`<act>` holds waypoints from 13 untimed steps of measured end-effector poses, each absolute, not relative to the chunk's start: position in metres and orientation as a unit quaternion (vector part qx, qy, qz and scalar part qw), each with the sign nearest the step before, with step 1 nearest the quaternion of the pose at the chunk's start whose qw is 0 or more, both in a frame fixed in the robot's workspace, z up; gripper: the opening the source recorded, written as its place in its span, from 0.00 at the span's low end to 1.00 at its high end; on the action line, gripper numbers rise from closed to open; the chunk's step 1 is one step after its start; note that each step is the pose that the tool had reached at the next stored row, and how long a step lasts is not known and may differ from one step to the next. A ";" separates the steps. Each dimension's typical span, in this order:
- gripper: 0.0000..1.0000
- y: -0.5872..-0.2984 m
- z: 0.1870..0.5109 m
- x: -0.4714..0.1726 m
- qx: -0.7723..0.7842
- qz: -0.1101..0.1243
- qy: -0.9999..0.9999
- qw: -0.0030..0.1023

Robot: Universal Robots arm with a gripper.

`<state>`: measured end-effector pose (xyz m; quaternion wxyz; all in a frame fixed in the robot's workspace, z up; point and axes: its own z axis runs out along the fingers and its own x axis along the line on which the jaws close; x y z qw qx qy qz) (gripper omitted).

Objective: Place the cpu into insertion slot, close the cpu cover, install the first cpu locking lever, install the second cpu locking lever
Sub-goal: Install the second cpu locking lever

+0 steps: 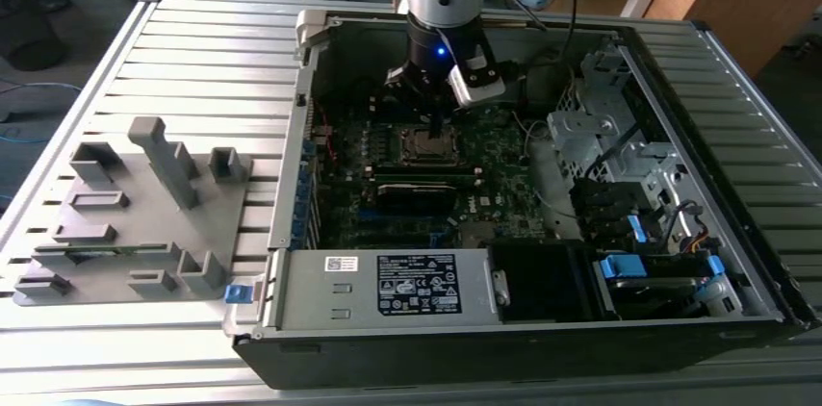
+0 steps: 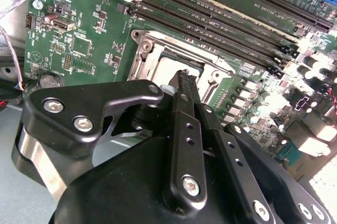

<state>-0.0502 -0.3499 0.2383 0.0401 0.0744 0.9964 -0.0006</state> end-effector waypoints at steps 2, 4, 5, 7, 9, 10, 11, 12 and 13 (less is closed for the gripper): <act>0.11 -0.350 0.238 -0.050 0.074 -0.001 0.996 0.040; 0.11 -0.350 0.238 -0.050 0.074 -0.001 0.996 0.040; 0.11 -0.350 0.238 -0.050 0.074 -0.001 0.996 0.040; 0.11 -0.350 0.238 -0.050 0.074 -0.001 0.996 0.040; 0.11 -0.351 0.238 -0.050 0.074 -0.001 0.996 0.040; 0.11 -0.351 0.238 -0.050 0.074 -0.001 0.996 0.040; 0.11 -0.351 0.238 -0.050 0.074 -0.001 0.996 0.040; 0.11 -0.351 0.238 -0.050 0.074 -0.001 0.996 0.040; 0.11 -0.351 0.238 -0.050 0.074 -0.001 0.996 0.040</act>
